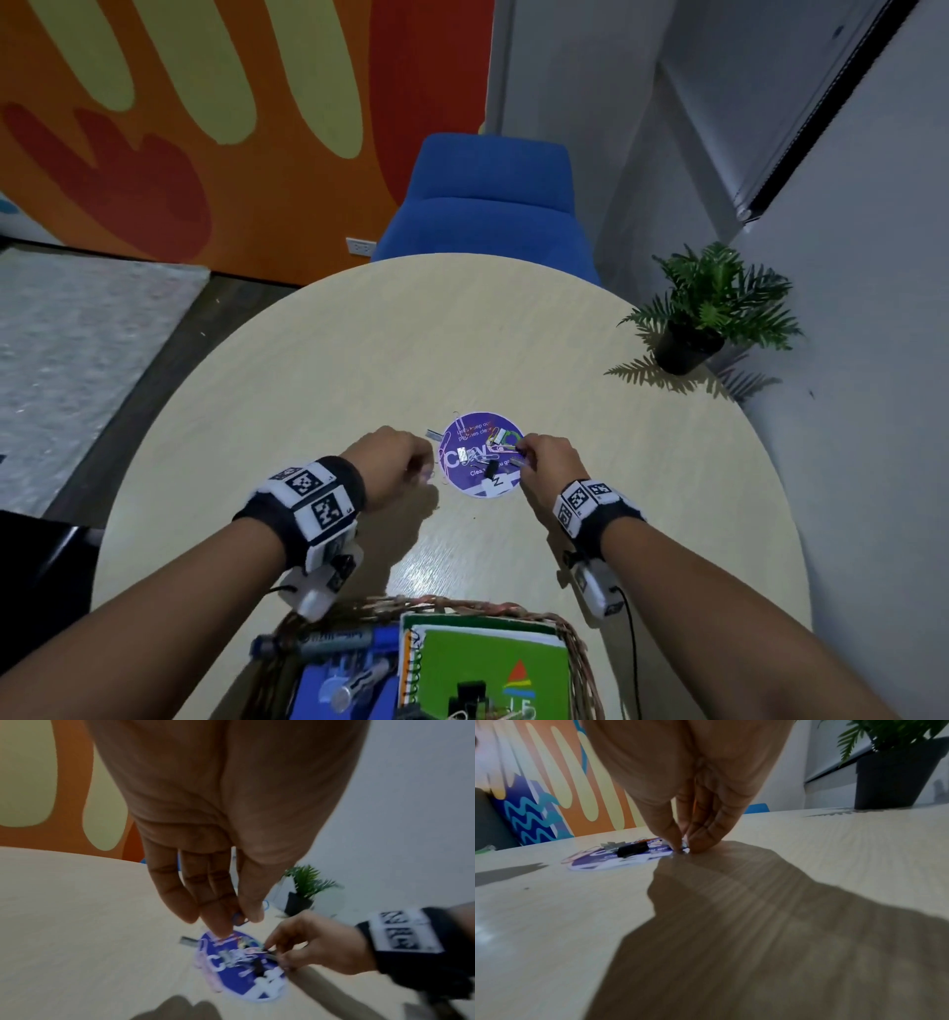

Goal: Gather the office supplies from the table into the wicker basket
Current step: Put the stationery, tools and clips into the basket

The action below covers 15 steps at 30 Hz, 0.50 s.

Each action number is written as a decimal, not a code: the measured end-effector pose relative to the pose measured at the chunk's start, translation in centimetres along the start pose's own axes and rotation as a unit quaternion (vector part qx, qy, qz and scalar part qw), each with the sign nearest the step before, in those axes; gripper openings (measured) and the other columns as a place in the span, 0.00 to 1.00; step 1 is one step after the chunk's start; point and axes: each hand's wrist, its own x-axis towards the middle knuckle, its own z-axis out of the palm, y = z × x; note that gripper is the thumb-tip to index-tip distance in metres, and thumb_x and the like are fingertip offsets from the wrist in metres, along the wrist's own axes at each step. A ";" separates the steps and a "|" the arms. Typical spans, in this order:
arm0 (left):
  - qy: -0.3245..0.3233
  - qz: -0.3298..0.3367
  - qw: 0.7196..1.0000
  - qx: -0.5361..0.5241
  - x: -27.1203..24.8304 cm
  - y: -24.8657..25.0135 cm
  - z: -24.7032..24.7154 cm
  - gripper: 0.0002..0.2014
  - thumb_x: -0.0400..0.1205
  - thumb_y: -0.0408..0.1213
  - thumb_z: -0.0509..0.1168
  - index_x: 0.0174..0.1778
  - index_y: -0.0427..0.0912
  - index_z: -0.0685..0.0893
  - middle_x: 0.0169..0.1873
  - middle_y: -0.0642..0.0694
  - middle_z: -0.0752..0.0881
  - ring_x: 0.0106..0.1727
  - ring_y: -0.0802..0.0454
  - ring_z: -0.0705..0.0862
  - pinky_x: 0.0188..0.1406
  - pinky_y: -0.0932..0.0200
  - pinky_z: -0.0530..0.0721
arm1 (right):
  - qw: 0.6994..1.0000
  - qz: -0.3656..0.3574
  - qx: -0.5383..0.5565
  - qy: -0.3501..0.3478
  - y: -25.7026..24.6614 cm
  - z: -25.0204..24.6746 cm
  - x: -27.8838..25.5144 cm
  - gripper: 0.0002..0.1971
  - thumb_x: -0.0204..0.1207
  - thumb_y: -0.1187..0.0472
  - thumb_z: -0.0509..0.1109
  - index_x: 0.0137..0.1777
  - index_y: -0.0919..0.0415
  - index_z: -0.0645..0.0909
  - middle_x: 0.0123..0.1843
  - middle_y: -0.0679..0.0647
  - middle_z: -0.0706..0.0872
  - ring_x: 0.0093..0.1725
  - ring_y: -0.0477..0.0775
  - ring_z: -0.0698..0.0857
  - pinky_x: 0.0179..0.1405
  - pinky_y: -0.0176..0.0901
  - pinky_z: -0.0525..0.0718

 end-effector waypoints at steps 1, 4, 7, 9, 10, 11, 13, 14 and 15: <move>-0.002 0.023 1.000 -0.009 -0.7 0.6 0.0 0.09 0.78 0.33 0.63 0.36 0.53 0.80 0.36 0.55 0.86 0.38 0.53 0.82 0.36 0.65 0.73 | 1.000 -0.008 0.017 0.001 0.2 -0.1 -0.1 0.13 0.74 0.65 0.65 0.56 0.61 0.86 0.52 0.63 0.90 0.52 0.66 0.86 0.52 0.49 0.85; -0.014 0.076 0.997 -0.021 -2.9 2.6 0.2 0.09 0.79 0.33 0.63 0.37 0.53 0.80 0.35 0.58 0.84 0.40 0.55 0.83 0.40 0.66 0.76 | 0.999 -0.023 0.043 -0.002 0.5 -0.6 -0.4 0.11 0.74 0.64 0.66 0.53 0.62 0.88 0.51 0.62 0.91 0.52 0.65 0.87 0.52 0.50 0.84; -0.041 0.105 0.992 -0.051 -5.2 4.6 0.8 0.06 0.79 0.35 0.64 0.40 0.49 0.85 0.36 0.60 0.85 0.40 0.61 0.82 0.43 0.68 0.76 | 0.996 -0.015 0.083 0.015 0.8 -1.5 -0.7 0.10 0.76 0.65 0.68 0.53 0.63 0.88 0.49 0.62 0.91 0.49 0.62 0.88 0.53 0.49 0.85; -0.077 0.123 0.987 -0.064 -6.8 5.8 1.4 0.06 0.78 0.37 0.66 0.45 0.47 0.88 0.37 0.56 0.88 0.38 0.63 0.81 0.42 0.70 0.76 | 0.992 -0.001 0.128 0.023 0.9 -2.3 -1.2 0.09 0.77 0.65 0.68 0.53 0.65 0.88 0.44 0.61 0.91 0.41 0.57 0.86 0.48 0.45 0.85; -0.097 0.138 0.984 -0.063 -7.5 6.4 1.7 0.08 0.77 0.37 0.66 0.48 0.47 0.89 0.39 0.53 0.90 0.39 0.63 0.82 0.43 0.69 0.76 | 0.989 0.001 0.148 0.022 0.8 -2.7 -1.5 0.09 0.77 0.66 0.68 0.53 0.65 0.88 0.41 0.59 0.89 0.38 0.55 0.85 0.45 0.41 0.84; -0.118 0.158 0.979 -0.059 -8.2 6.9 2.1 0.09 0.77 0.37 0.67 0.50 0.47 0.90 0.43 0.51 0.92 0.41 0.62 0.84 0.45 0.69 0.77 | 0.986 -0.002 0.167 0.017 0.8 -3.2 -1.9 0.09 0.77 0.68 0.67 0.52 0.65 0.88 0.39 0.58 0.88 0.36 0.51 0.84 0.41 0.35 0.84; -0.154 0.189 0.968 -0.057 -9.3 7.5 2.8 0.11 0.79 0.39 0.66 0.55 0.47 0.90 0.49 0.50 0.92 0.49 0.58 0.87 0.49 0.71 0.76 | 0.982 -0.024 0.185 -0.006 0.6 -4.1 -3.2 0.09 0.76 0.69 0.67 0.49 0.61 0.89 0.39 0.55 0.88 0.34 0.43 0.83 0.36 0.24 0.79; -0.163 0.197 0.965 -0.060 -9.7 7.6 3.0 0.12 0.80 0.40 0.65 0.57 0.47 0.89 0.51 0.49 0.92 0.51 0.57 0.86 0.49 0.72 0.76 | 0.981 -0.042 0.186 -0.023 0.4 -4.7 -3.9 0.09 0.76 0.69 0.68 0.46 0.58 0.89 0.40 0.53 0.89 0.34 0.40 0.83 0.37 0.24 0.78; -0.163 0.198 0.964 -0.068 -9.8 7.5 3.0 0.13 0.81 0.41 0.65 0.59 0.47 0.88 0.53 0.49 0.91 0.53 0.56 0.86 0.50 0.72 0.76 | 0.980 -0.061 0.185 -0.043 0.1 -5.1 -4.7 0.10 0.75 0.68 0.68 0.44 0.55 0.88 0.40 0.53 0.89 0.34 0.38 0.82 0.38 0.26 0.79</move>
